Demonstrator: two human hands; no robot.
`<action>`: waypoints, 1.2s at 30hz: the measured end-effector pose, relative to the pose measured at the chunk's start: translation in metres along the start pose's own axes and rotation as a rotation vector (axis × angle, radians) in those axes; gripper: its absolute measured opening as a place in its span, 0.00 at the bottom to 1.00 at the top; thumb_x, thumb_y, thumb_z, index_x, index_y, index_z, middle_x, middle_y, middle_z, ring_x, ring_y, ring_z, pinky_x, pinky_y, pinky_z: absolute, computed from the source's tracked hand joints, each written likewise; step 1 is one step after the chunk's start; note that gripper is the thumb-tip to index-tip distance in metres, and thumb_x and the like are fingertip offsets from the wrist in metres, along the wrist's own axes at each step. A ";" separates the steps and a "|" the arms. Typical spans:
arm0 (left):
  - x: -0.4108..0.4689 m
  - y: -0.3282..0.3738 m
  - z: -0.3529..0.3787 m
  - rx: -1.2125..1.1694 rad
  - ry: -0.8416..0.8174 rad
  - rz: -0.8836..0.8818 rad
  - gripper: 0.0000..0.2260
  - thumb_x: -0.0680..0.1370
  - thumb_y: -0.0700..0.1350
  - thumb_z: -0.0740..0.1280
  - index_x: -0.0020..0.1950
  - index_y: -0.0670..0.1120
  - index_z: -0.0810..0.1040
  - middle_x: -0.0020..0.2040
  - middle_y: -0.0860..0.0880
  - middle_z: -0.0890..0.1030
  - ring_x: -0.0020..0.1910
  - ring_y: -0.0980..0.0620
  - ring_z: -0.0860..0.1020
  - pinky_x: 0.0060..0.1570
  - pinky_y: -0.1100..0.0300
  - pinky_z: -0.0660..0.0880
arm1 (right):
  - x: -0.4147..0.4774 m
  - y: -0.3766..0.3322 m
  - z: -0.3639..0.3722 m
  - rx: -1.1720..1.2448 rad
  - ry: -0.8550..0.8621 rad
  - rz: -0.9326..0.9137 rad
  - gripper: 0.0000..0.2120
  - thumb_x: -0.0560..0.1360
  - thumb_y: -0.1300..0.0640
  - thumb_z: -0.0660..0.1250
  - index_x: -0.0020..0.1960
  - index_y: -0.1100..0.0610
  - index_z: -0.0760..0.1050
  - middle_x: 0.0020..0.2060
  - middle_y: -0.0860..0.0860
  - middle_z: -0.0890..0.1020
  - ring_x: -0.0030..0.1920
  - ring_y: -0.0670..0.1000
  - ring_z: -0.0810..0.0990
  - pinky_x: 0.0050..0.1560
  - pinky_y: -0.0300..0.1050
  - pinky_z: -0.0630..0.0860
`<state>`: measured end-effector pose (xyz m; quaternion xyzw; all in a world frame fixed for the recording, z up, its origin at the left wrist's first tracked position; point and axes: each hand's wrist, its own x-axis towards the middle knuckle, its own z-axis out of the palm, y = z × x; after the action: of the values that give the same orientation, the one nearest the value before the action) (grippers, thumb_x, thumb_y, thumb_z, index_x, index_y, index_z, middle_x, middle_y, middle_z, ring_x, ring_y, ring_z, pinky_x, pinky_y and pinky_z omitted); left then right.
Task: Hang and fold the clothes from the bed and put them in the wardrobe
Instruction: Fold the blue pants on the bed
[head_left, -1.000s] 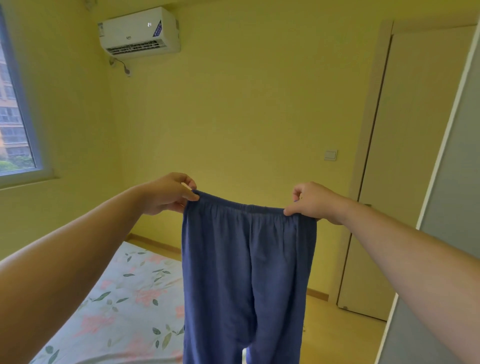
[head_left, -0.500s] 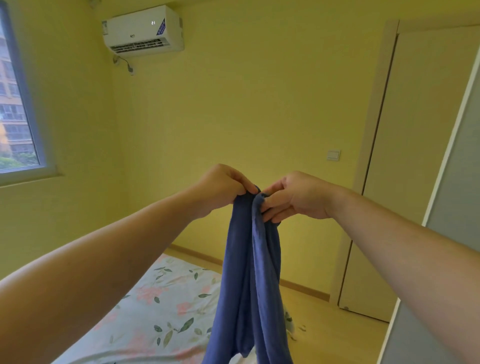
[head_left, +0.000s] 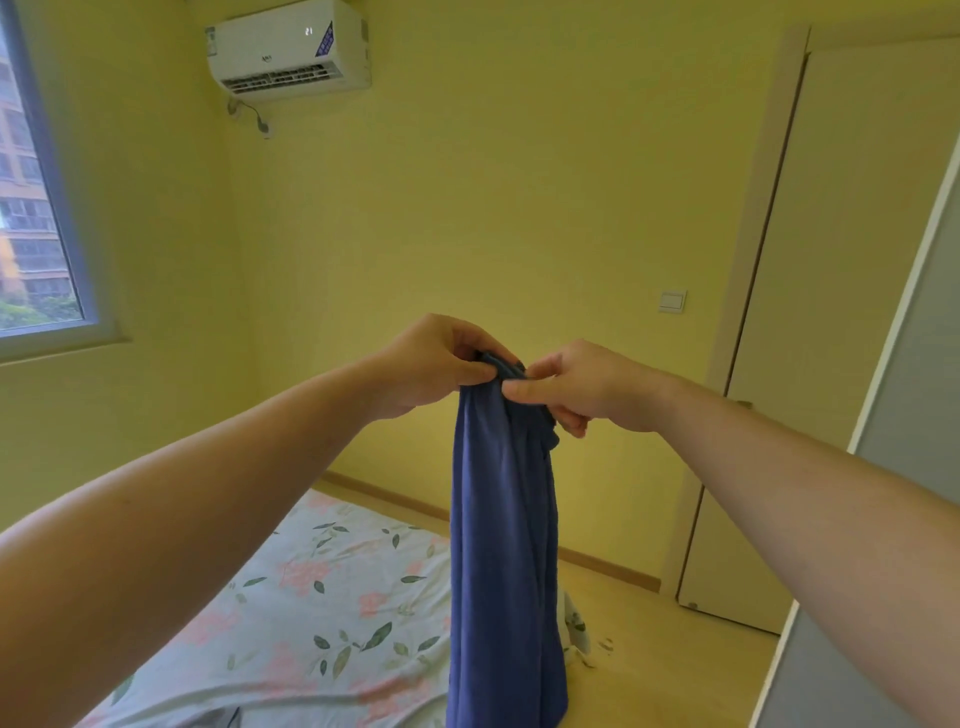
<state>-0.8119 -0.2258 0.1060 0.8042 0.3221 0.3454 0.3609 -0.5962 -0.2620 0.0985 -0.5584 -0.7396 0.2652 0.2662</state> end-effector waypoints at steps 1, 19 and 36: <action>0.002 -0.002 -0.005 -0.021 -0.004 0.008 0.11 0.80 0.30 0.66 0.54 0.42 0.85 0.51 0.47 0.87 0.52 0.52 0.85 0.54 0.61 0.81 | -0.002 0.001 0.001 -0.139 -0.077 0.047 0.23 0.74 0.36 0.71 0.51 0.57 0.81 0.25 0.50 0.78 0.26 0.49 0.75 0.39 0.47 0.77; 0.034 -0.072 -0.057 0.047 0.088 -0.080 0.13 0.82 0.31 0.61 0.51 0.47 0.79 0.47 0.44 0.83 0.39 0.53 0.76 0.40 0.59 0.71 | 0.035 -0.022 -0.004 -0.341 -0.040 0.033 0.12 0.77 0.41 0.70 0.44 0.49 0.84 0.37 0.44 0.87 0.41 0.46 0.86 0.40 0.40 0.79; 0.149 -0.154 -0.062 -0.072 0.030 -0.195 0.12 0.80 0.29 0.63 0.52 0.45 0.79 0.50 0.42 0.80 0.48 0.47 0.81 0.41 0.58 0.84 | 0.135 0.052 -0.001 -0.109 0.140 0.154 0.08 0.77 0.62 0.71 0.55 0.54 0.77 0.48 0.55 0.82 0.40 0.52 0.82 0.28 0.41 0.78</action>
<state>-0.8202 -0.0075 0.0615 0.7502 0.3918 0.3321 0.4165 -0.5917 -0.1188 0.0767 -0.6445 -0.6874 0.2044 0.2653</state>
